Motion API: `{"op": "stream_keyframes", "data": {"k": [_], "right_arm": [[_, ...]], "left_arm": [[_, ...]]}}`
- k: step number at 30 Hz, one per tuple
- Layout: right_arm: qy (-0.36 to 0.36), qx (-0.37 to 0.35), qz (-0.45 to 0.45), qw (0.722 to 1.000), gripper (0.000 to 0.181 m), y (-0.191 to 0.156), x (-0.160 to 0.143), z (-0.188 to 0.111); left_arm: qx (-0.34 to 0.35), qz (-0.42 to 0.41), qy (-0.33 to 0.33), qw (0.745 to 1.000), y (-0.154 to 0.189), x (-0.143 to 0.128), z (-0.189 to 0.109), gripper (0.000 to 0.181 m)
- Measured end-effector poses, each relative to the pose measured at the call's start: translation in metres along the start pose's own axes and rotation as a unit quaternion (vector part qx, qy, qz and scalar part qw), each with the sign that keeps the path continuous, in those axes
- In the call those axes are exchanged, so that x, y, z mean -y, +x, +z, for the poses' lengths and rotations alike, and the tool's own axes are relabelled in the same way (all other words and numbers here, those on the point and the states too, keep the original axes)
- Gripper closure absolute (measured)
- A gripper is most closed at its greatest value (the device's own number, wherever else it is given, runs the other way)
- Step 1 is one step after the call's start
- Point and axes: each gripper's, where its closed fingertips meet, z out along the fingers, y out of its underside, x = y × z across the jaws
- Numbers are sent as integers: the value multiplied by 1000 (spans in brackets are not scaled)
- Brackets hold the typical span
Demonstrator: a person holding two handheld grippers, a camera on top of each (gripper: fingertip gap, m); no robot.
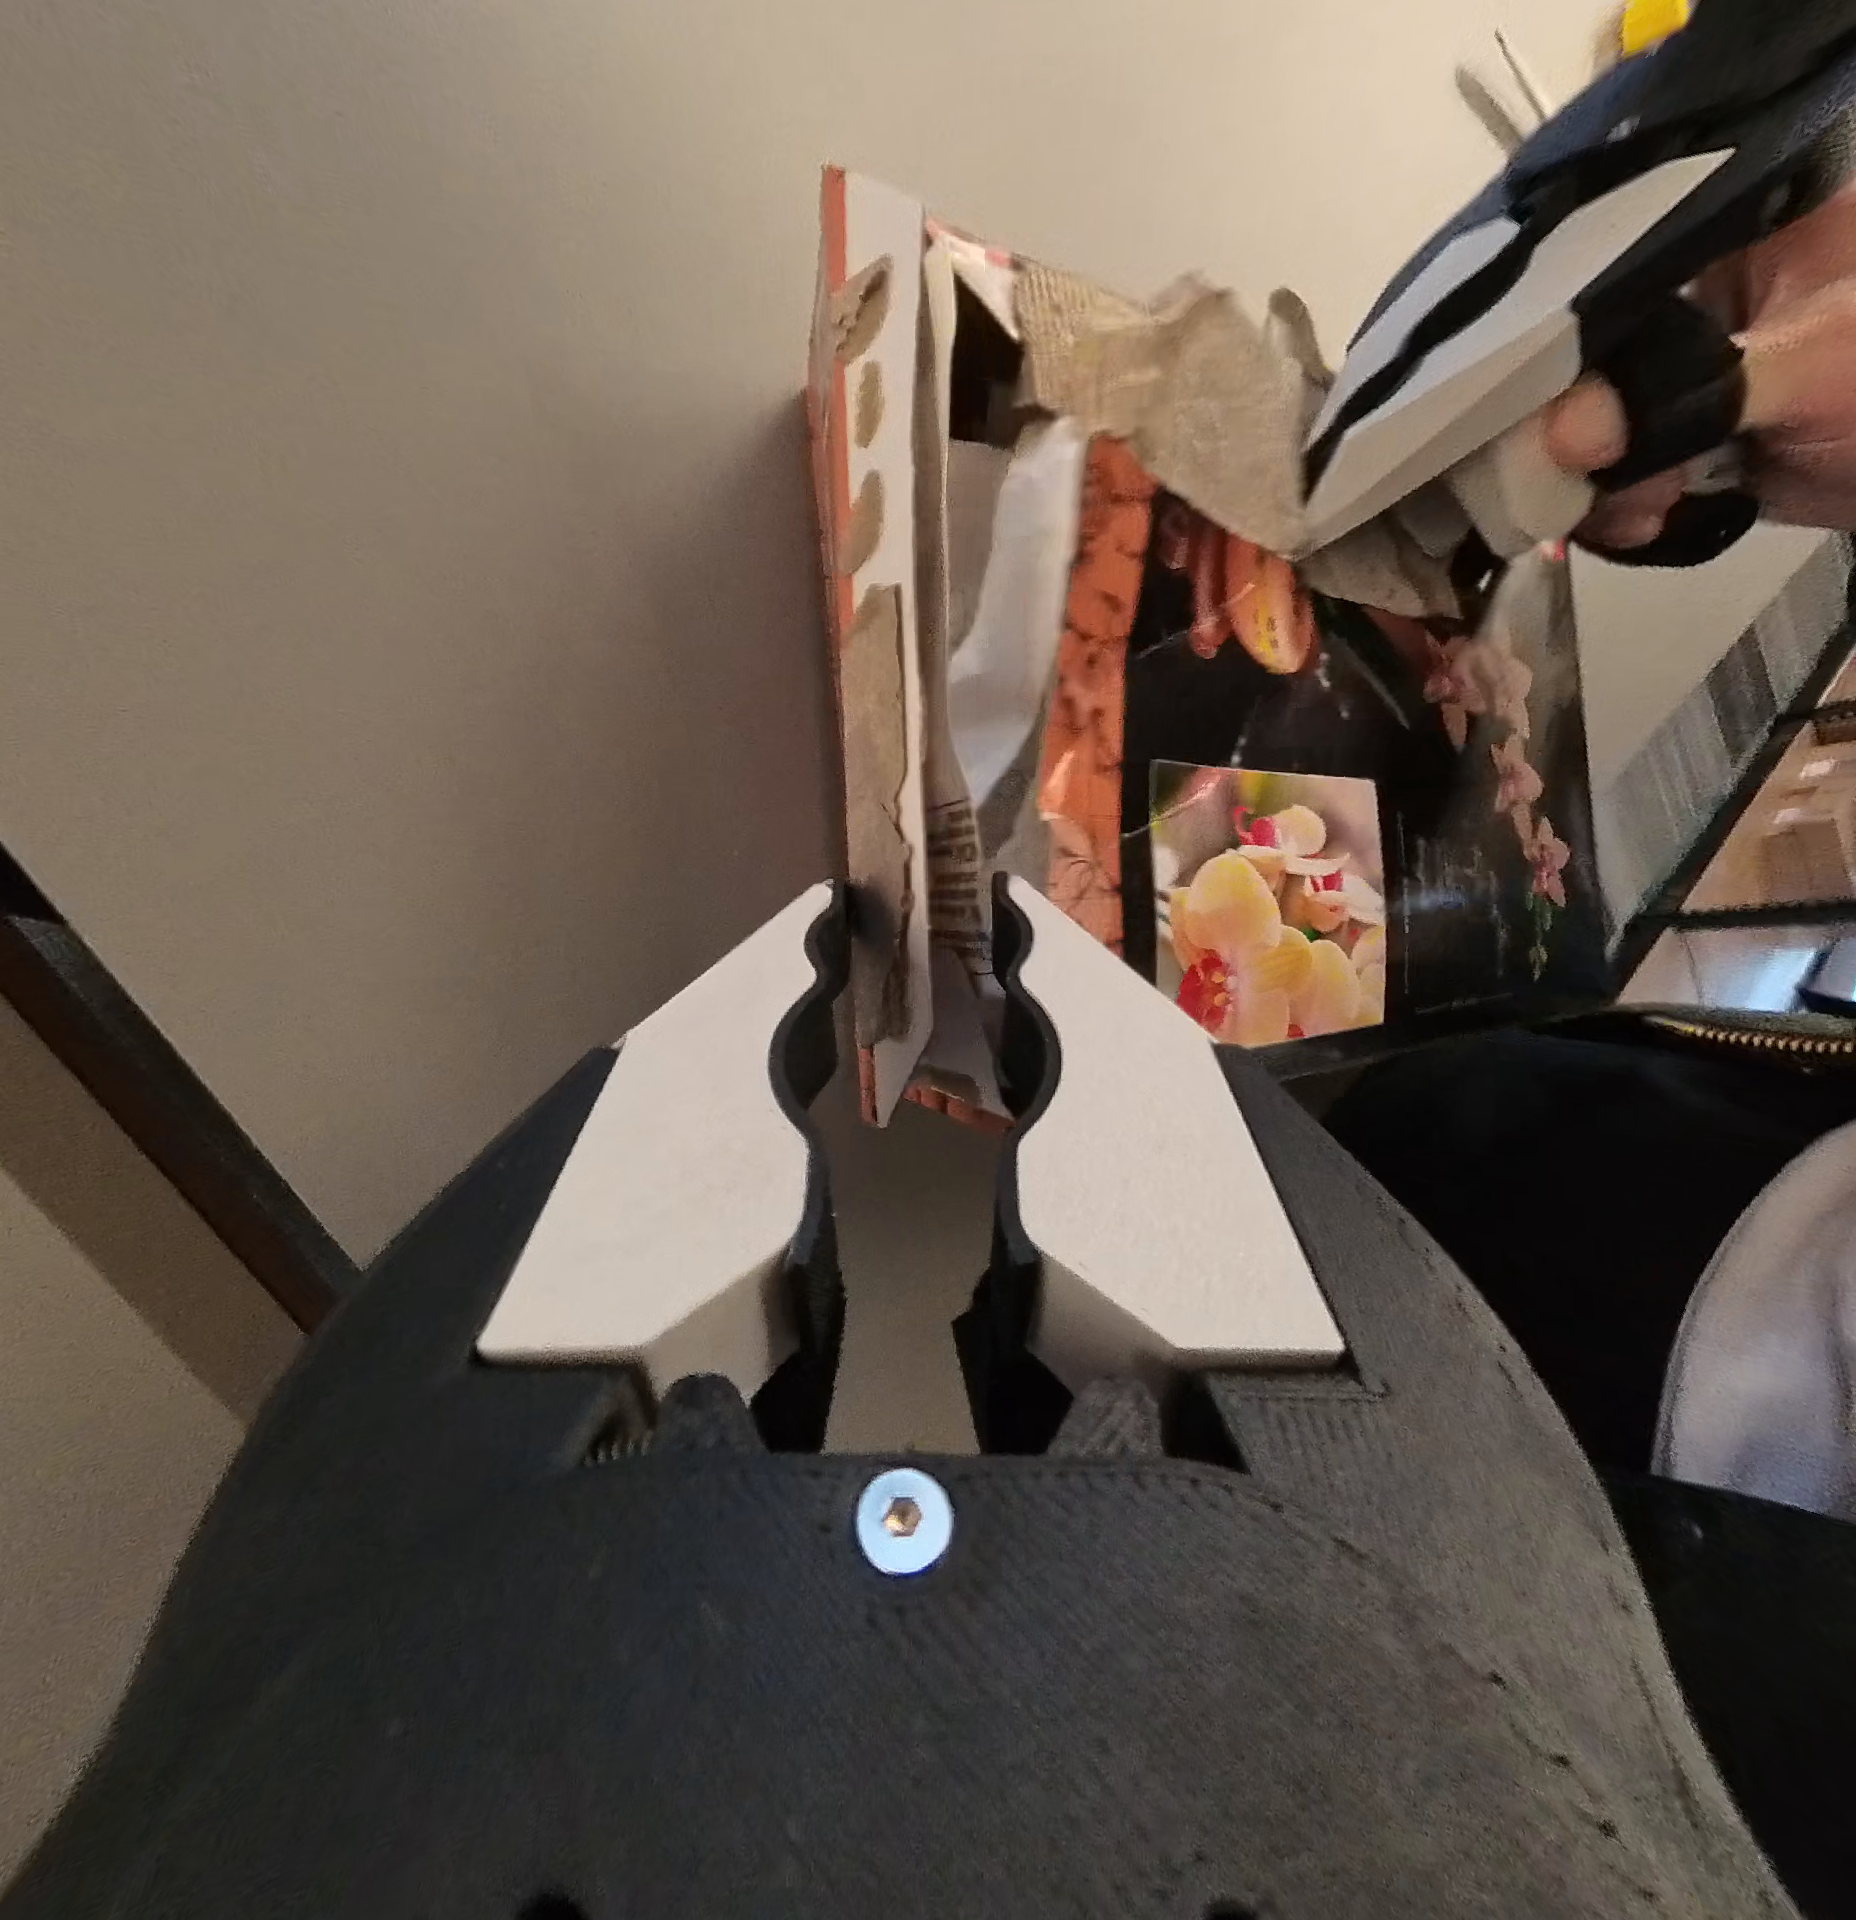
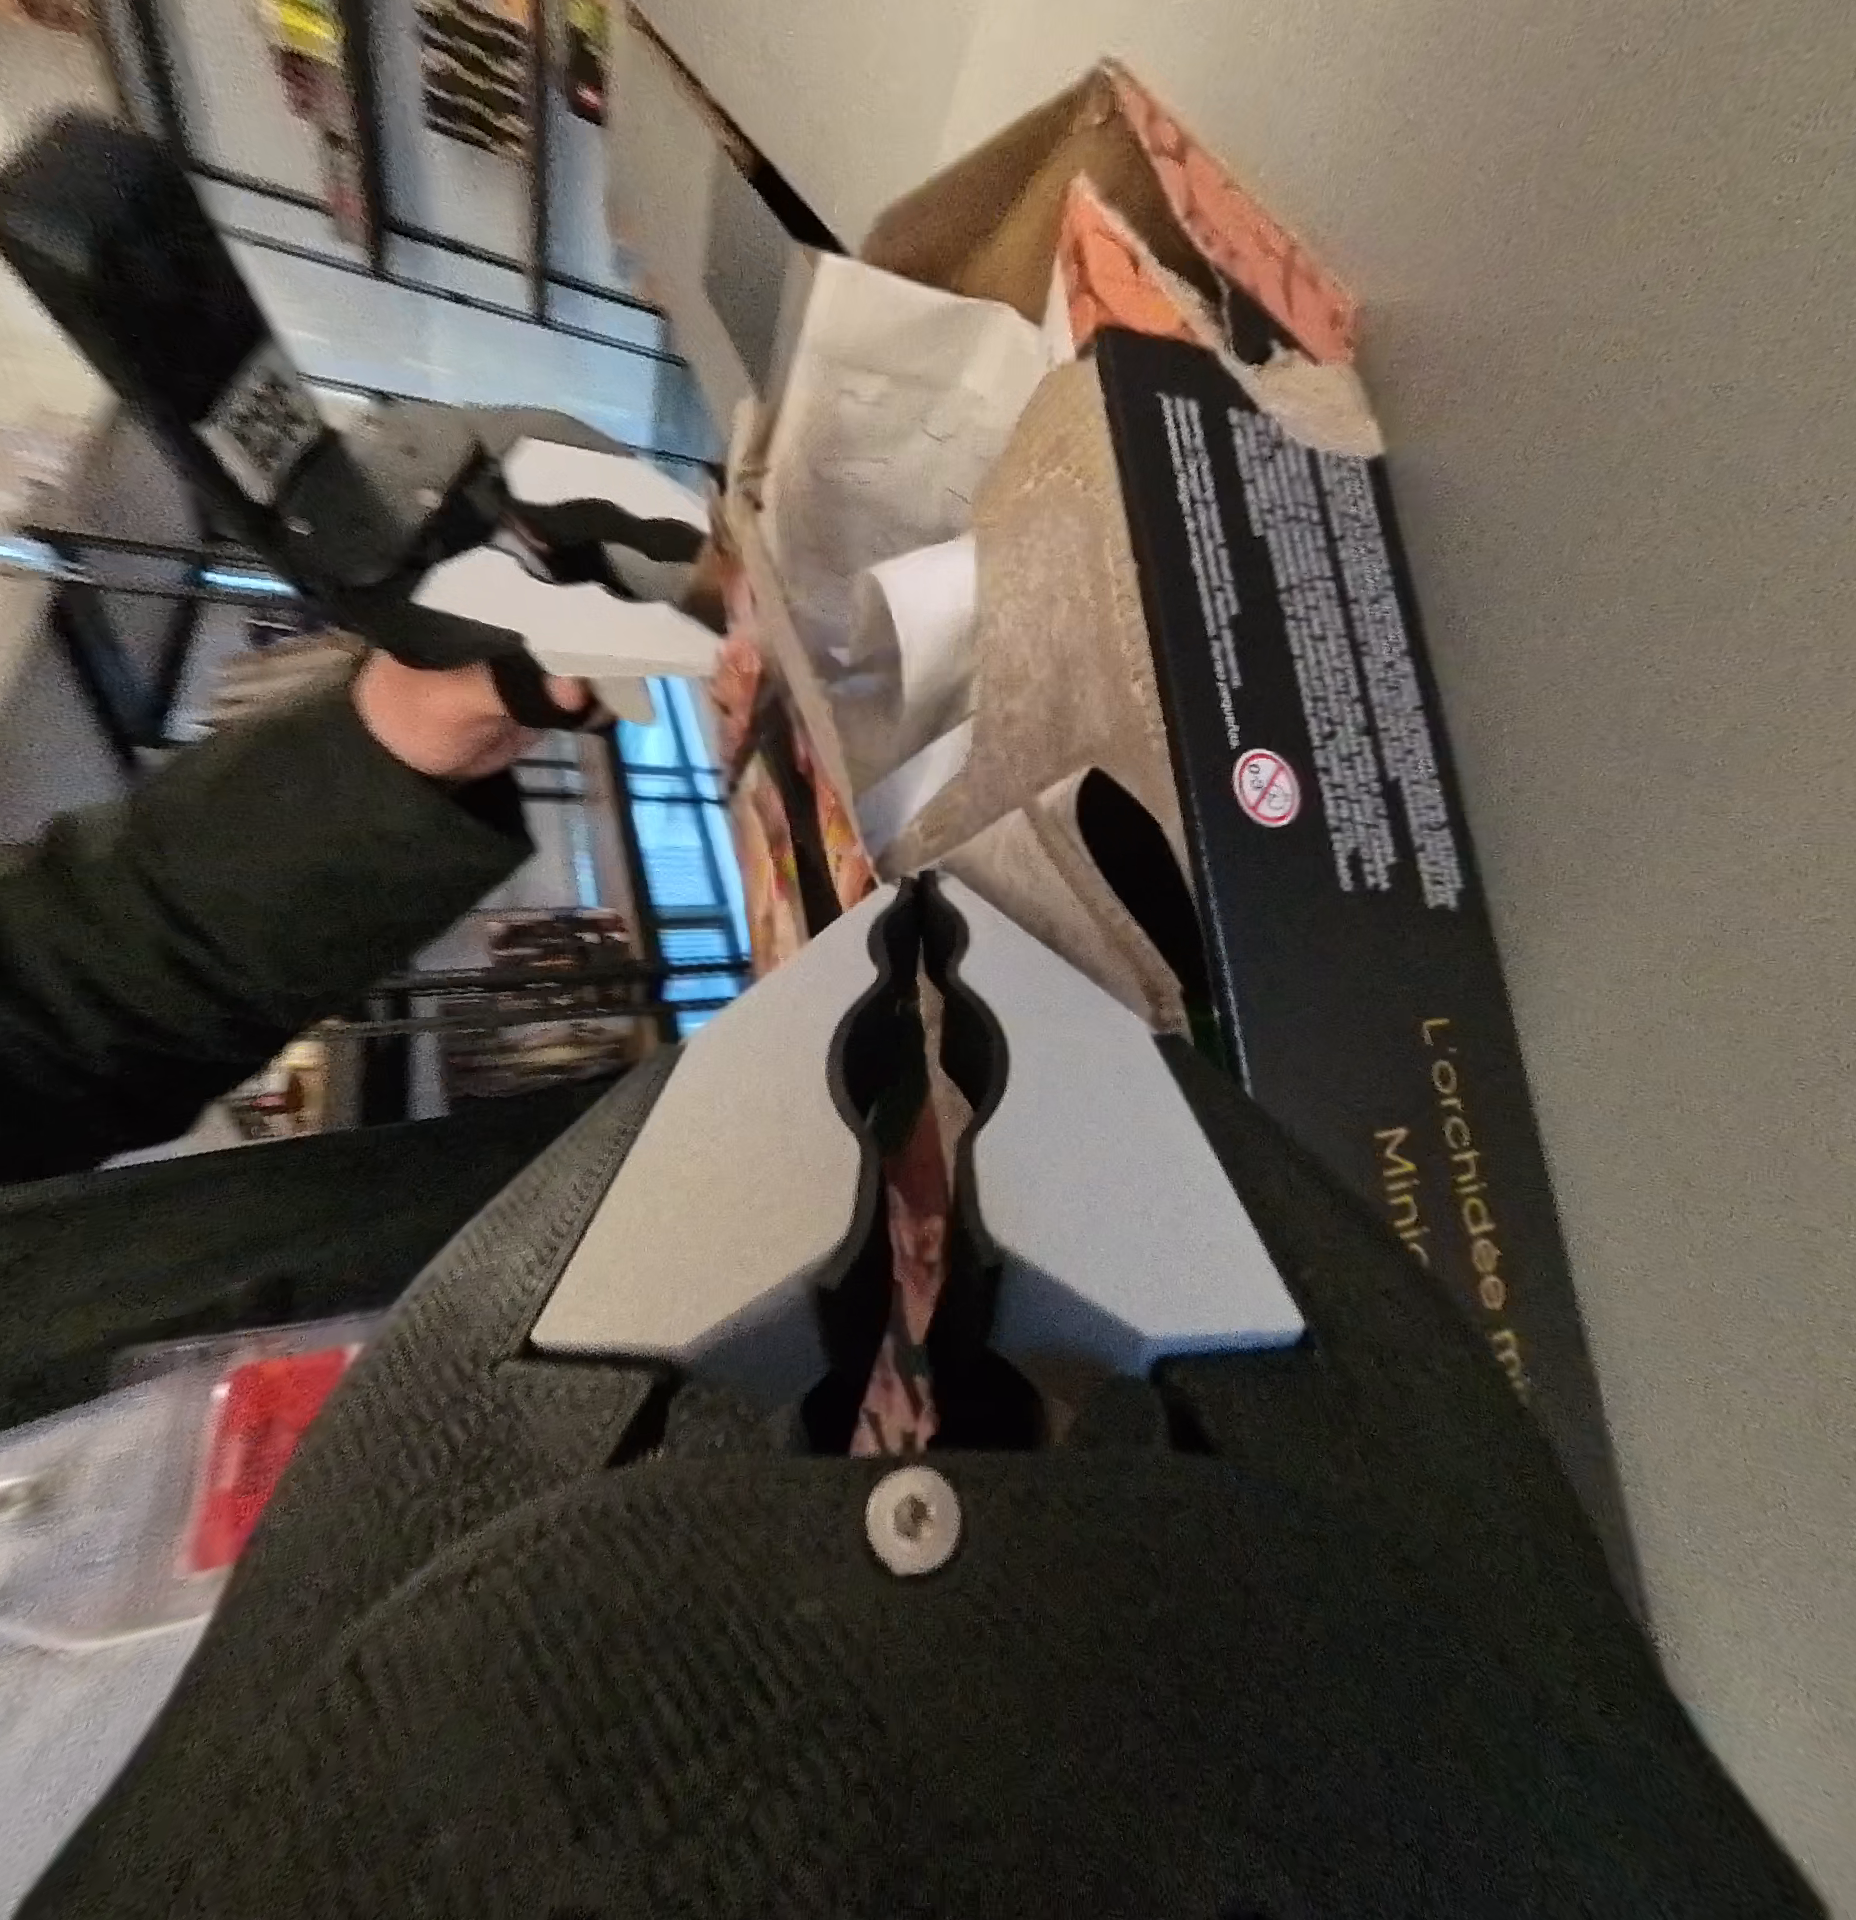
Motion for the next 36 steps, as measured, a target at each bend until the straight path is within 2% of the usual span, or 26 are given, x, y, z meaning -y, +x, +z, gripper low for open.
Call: {"op": "stream_keyframes", "data": {"k": [2,4,7,11,15,18,22,27,29,31,36], "right_arm": [[19,36,-5,999,181,-8,2,-10],[61,15,-60,996,181,-16,12,-26],[128,5,-166,978,181,-57,29,-39],[72,-20,-262,962,180,-83,24,-10],[46,-44,-277,959,176,-91,37,16],[35,-81,-270,959,170,-91,55,34],[-53,-165,-282,943,170,-76,65,61],[-209,-214,-293,908,181,-55,63,94],[-268,-239,-290,887,181,-40,58,96],[-299,-241,-272,882,181,-35,53,99],[-406,-272,-198,850,181,-23,31,86]], "left_arm": [[-1,-19,14,1000,1,5,-3,152],[-13,-25,21,999,5,6,-4,149],[-30,-37,26,999,5,4,-6,146],[-64,-69,57,994,-2,9,-17,151],[-132,-108,121,978,-14,32,-38,156],[-179,-122,109,970,-32,32,-38,156],[-286,-139,55,946,-32,25,-27,150],[-341,-144,25,929,-28,22,-12,145],[-355,-141,4,924,-22,16,-7,144],[-364,-131,-16,922,-16,7,-3,143],[-393,-153,5,907,-9,14,-1,146]]}}
